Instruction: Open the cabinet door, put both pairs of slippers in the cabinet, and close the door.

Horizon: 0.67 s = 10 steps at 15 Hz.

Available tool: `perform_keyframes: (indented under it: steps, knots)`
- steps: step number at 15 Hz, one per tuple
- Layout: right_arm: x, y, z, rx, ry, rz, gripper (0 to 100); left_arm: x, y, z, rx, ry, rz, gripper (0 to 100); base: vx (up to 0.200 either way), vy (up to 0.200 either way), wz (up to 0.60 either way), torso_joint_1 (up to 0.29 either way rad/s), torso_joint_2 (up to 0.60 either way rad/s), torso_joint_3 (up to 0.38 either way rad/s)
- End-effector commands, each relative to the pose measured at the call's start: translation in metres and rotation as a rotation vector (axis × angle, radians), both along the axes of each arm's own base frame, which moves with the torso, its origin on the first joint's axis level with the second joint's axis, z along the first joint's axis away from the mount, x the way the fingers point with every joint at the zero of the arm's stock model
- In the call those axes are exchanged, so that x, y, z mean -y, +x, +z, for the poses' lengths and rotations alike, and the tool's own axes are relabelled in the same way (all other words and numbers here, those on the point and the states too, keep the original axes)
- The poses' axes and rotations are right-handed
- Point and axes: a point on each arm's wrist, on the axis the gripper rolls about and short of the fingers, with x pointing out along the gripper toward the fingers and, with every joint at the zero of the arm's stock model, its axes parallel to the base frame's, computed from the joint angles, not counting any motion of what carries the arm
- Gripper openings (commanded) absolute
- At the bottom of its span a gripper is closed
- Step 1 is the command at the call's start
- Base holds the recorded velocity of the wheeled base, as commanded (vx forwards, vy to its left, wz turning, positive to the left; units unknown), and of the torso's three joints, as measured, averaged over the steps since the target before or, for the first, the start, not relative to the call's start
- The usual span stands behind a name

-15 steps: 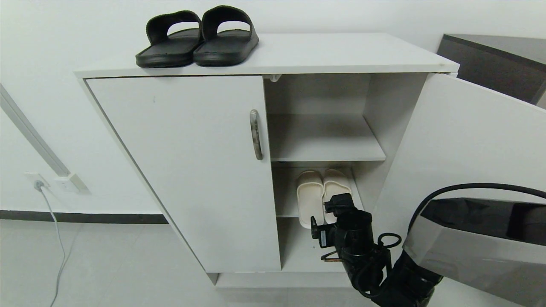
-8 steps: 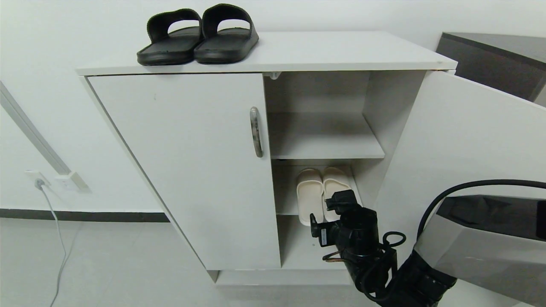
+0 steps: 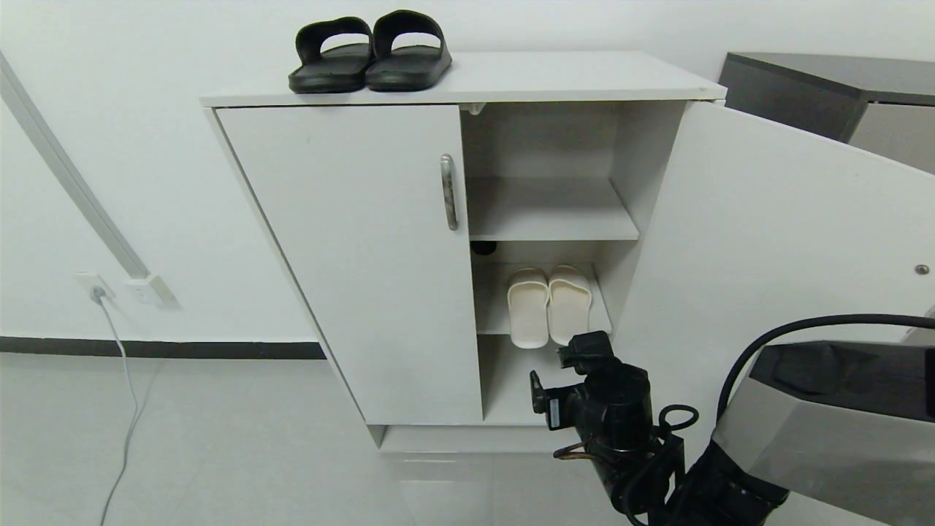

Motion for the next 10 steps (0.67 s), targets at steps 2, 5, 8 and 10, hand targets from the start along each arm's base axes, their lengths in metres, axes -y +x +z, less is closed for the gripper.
perform_keyframes:
  steps: [2,5,8,10]
  knots:
    - [0.0004,-0.0004,-0.0015,-0.002,-0.002,0.001,100,0.0,0.0001,-0.0001,-0.002,0.0,-0.001,0,0.0,0.0,0.0,0.0,0.0,0.0]
    - [-0.0003,-0.0013,-0.0022,-0.003,-0.003,0.004,100,0.0,0.0001,-0.0001,-0.002,-0.002,-0.001,0,0.0,0.0,0.0,0.0,0.0,0.0]
    - [0.0002,-0.0018,-0.0035,-0.006,-0.007,0.004,100,0.0,0.0001,-0.0001,-0.002,-0.002,-0.001,0,0.0,0.0,0.0,0.0,0.0,0.0]
    - [0.0006,-0.0014,-0.0033,-0.006,-0.004,0.003,100,0.0,0.0001,-0.0001,-0.002,-0.002,-0.001,0,0.0,0.0,0.0,0.0,0.0,0.0]
